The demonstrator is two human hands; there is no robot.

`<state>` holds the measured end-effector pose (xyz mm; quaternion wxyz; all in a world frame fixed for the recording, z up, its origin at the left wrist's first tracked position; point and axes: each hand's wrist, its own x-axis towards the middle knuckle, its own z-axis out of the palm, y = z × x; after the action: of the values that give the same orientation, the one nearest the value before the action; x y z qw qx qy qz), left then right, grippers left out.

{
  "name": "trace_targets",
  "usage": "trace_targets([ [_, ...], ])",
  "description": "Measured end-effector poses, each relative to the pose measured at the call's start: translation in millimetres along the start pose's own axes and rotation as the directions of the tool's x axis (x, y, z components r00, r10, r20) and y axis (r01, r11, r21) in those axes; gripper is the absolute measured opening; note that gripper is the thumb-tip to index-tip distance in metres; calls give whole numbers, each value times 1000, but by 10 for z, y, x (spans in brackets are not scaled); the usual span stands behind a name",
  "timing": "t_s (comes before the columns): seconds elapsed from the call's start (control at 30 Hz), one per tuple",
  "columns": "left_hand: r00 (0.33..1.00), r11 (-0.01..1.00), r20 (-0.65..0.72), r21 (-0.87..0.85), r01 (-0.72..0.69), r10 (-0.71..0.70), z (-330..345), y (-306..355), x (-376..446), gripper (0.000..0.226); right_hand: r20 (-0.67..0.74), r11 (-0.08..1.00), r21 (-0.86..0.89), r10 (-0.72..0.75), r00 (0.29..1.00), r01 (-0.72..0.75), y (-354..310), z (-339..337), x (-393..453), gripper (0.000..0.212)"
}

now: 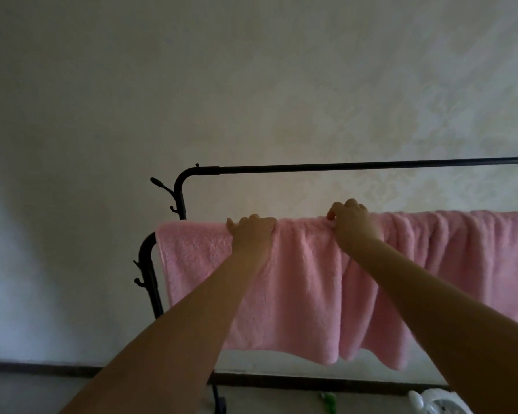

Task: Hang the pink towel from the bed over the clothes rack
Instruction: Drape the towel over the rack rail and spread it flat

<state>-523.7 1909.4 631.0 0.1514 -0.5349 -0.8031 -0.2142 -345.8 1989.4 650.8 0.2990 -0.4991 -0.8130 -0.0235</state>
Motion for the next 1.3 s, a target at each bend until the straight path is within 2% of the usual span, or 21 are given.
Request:
trace_targets([
  [0.1, 997, 995, 65, 92, 46, -52, -50, 66, 5, 32, 84, 992, 124, -36, 996, 25, 101, -52, 63, 28],
  [0.2, 989, 982, 88, 157, 108, -122, -84, 298, -22, 40, 50, 976, 208, -81, 995, 69, 290, -78, 72, 35],
  [0.3, 994, 991, 70, 115, 74, -82, -11, 522, -50, 36, 78, 989, 82, -130, 988, 124, 467, -89, 40, 44],
  [0.4, 990, 984, 112, 166, 63, -82, 26, 668, -52, 36, 93, 992, 4, -125, 988, 125, 607, -124, 71, 48],
  [0.67, 968, 982, 240, 188, 21, -67, 6, 676, 29, 51, -43, 996, -72, 40, 998, -43, 1120, -181, 47, 35],
  [0.83, 938, 986, 340, 169, 13, -71, -111, 656, 47, 44, -12, 970, -199, 138, 990, -137, 1303, -254, 134, 36],
  [0.93, 918, 985, 382, 165, 44, -105, -142, 612, 85, 44, 31, 965, -243, 114, 993, -103, 1279, -196, 147, 37],
  [1.07, 900, 962, 389, 256, 99, -196, -91, 698, 95, 51, 84, 964, -262, 75, 994, -50, 1307, -202, 177, 38],
  [1.13, 919, 962, 349, 255, 97, -185, -26, 832, 78, 50, 127, 974, -228, 29, 991, 1, 1364, -239, 214, 40],
  [1.2, 951, 976, 299, 217, 12, -78, 83, 1056, 67, 45, 130, 997, -75, 0, 992, 10, 1480, -293, 226, 42],
  [1.27, 963, 981, 267, 171, -95, 47, 196, 1295, 51, 46, 28, 992, 112, 50, 998, -53, 1616, -312, 207, 46],
  [1.3, 963, 980, 248, 136, -143, 107, 255, 1485, 52, 47, -41, 983, 150, 115, 992, -108, 1739, -347, 182, 48],
])
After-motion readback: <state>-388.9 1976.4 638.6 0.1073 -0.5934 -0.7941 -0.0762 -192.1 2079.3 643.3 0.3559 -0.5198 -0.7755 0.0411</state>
